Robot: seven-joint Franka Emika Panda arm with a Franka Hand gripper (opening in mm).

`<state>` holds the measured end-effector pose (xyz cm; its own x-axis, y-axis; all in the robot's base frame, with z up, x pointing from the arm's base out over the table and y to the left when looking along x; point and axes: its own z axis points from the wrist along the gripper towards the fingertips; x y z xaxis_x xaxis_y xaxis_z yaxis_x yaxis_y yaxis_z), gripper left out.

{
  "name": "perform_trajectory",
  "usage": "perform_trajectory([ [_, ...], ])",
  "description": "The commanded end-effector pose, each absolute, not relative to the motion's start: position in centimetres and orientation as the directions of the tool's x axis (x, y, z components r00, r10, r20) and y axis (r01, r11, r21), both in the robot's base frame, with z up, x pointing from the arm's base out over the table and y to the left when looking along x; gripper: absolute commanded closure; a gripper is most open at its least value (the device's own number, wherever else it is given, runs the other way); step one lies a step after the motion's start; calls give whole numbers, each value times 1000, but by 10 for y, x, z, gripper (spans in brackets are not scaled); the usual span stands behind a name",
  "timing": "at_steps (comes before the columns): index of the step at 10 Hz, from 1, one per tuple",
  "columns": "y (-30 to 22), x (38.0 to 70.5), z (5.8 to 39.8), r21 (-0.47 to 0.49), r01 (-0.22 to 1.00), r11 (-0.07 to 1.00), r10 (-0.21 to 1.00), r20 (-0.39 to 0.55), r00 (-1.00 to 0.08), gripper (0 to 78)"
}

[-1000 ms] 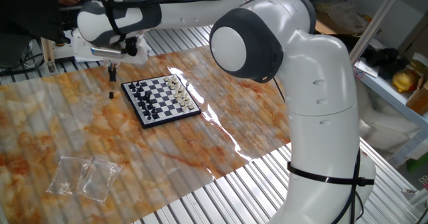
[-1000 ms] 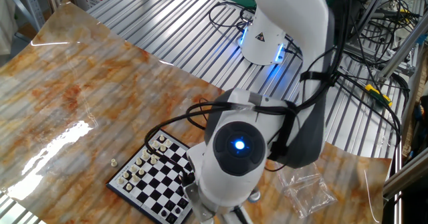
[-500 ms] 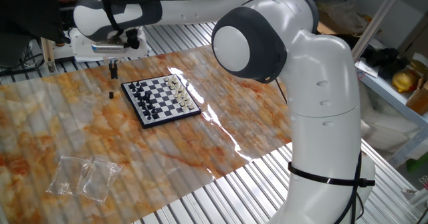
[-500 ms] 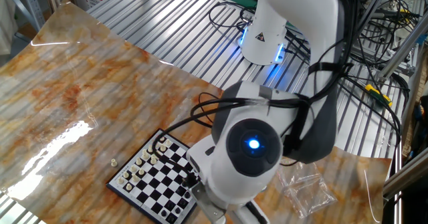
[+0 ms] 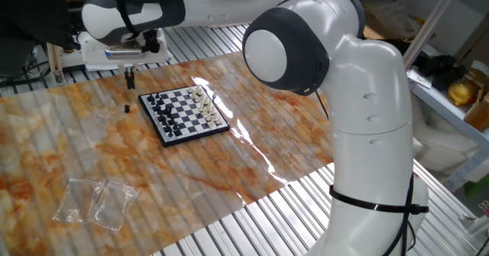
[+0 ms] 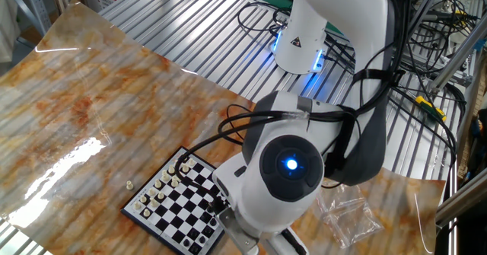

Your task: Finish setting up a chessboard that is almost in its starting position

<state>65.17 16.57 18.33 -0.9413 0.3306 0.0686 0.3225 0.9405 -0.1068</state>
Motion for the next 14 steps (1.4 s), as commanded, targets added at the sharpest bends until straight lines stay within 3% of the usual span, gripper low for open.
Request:
perform_trajectory([
  [1,161,646,192,-93,266,959,273,74,-959,776],
  [3,150,640,201,-26,258,966,259,91,-962,776],
  [6,143,637,206,-45,250,967,253,77,-965,776],
  [14,167,668,172,-56,494,868,495,4,-869,776],
])
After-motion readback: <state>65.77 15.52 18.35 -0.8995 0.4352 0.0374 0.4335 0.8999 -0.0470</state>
